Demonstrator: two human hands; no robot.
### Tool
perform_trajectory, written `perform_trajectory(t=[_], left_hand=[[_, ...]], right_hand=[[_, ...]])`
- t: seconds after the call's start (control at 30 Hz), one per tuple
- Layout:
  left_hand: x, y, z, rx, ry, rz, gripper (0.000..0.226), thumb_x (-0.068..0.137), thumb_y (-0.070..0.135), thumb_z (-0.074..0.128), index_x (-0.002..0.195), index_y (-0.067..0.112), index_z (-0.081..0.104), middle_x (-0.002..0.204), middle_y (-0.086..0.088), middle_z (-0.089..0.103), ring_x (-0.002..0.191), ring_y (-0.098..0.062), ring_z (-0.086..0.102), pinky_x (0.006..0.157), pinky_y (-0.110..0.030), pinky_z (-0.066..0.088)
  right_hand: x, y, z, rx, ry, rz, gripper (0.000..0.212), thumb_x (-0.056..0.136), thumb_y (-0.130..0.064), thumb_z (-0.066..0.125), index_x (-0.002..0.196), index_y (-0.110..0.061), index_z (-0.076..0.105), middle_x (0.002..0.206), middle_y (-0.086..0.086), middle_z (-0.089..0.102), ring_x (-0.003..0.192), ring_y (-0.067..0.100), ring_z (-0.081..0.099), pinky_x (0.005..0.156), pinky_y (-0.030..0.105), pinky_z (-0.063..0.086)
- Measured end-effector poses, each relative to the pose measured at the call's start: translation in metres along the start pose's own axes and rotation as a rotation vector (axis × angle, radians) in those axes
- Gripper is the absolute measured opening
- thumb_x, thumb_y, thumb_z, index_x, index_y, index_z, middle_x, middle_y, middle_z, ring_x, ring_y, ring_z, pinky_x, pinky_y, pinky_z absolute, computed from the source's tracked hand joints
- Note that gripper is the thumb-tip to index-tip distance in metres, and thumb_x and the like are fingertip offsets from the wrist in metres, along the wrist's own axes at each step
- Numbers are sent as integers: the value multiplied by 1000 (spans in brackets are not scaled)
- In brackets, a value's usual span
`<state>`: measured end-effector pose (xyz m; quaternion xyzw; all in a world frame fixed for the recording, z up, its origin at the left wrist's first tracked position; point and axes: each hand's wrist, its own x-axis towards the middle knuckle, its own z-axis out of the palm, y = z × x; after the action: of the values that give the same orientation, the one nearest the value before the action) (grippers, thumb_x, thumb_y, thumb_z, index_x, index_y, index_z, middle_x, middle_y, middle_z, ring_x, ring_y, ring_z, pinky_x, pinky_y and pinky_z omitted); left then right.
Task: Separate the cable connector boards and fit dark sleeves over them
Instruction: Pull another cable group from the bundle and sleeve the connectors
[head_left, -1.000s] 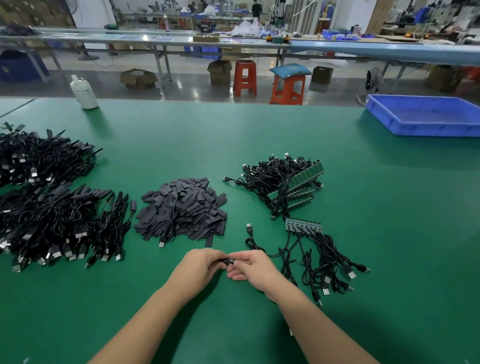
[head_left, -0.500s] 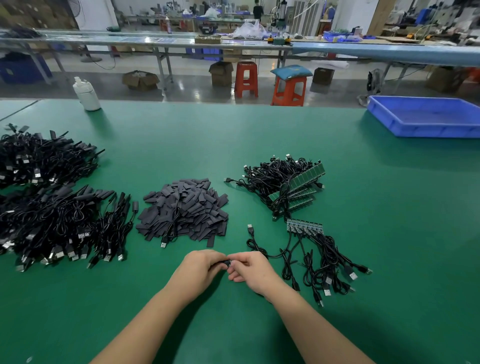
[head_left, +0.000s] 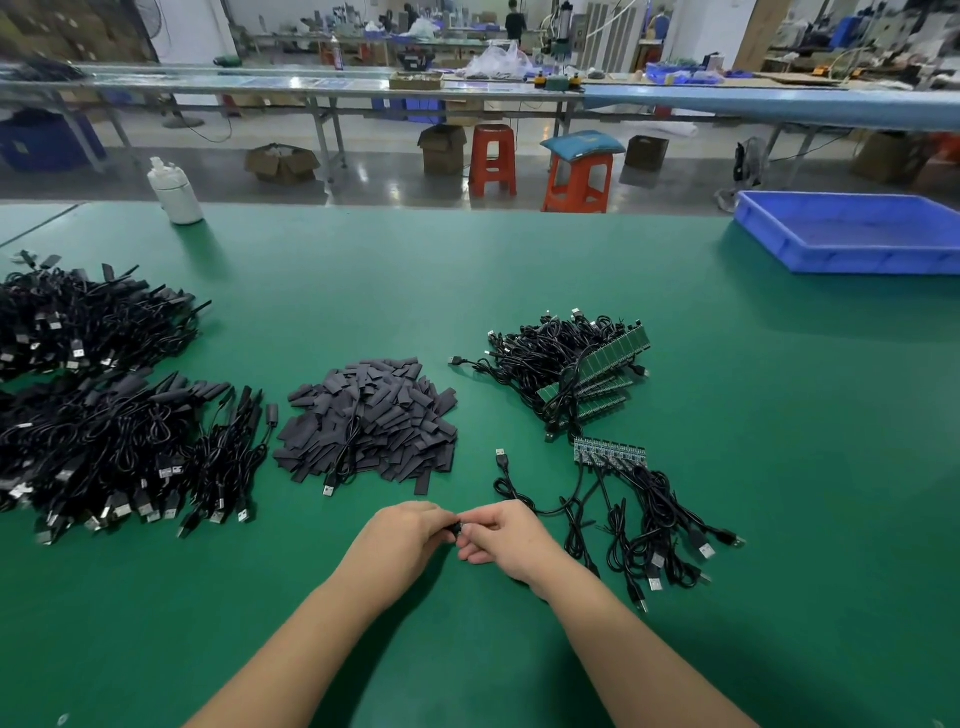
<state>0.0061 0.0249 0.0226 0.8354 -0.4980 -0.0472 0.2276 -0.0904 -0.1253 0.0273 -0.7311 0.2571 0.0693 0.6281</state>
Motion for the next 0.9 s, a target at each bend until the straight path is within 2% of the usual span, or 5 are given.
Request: perform_trajectory(t=[0.17,0.37,0.6,0.77,0.9], left_hand=[[5,3,4,206,-70,-44,22,96,41,50,111,30,63,101,8,66,96,-15,61,79,-31,47],[2,-3,6,253,-41,-6,22,97,36,47,111,31,64,101,9,68,95,-15,62,75,-33,49],[-7,-2,10,165,35,20,19,95,32,58,109,27,69,99,11,71,91,-14,65,73,-29,50],[-8,2,8,187,86,28,10,87,29,69,97,26,72,89,11,71,80,-14,67,63,-28,53],[-9,5,6,187,104,43,11,82,26,75,93,26,72,83,11,70,74,-13,67,57,-27,54]], right_hand=[[0,-1,1,-23,14,12,29,100,-1,48,125,5,61,86,8,67,70,8,64,70,16,55],[1,-5,1,-86,-10,15,24,102,-5,48,120,2,62,81,2,65,69,9,62,68,16,55],[3,-7,-4,-104,-63,48,21,102,-6,49,117,1,62,79,5,65,65,10,63,68,20,57],[5,-5,-5,-92,-91,50,20,101,-5,49,116,1,60,76,4,63,61,9,63,63,19,56],[6,-4,-6,-67,-107,50,12,100,-6,51,102,-8,63,75,4,65,60,8,65,64,20,56]])
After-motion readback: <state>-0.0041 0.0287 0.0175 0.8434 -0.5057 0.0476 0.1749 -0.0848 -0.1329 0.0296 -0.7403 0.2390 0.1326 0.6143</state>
